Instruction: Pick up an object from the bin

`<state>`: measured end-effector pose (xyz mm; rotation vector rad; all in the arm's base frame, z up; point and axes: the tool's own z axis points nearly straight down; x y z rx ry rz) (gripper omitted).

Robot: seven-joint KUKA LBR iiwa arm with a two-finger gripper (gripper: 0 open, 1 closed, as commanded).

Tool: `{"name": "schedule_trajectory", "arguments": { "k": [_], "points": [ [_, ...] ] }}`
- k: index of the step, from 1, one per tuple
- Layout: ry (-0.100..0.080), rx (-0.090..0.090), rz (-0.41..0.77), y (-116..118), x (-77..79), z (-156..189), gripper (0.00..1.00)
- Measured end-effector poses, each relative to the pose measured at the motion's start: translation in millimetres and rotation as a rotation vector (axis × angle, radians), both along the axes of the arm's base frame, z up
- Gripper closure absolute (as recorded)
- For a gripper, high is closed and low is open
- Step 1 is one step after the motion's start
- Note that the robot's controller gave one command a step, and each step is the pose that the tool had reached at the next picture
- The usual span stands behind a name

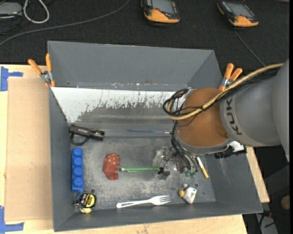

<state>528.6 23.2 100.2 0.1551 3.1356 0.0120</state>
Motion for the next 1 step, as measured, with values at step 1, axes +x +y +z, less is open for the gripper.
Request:
{"name": "schedule_trajectory", "arguments": {
  "k": [1],
  "points": [
    [0.008, 0.0, 0.001, 0.0, -2.2, 27.3, 1.0]
  ]
}}
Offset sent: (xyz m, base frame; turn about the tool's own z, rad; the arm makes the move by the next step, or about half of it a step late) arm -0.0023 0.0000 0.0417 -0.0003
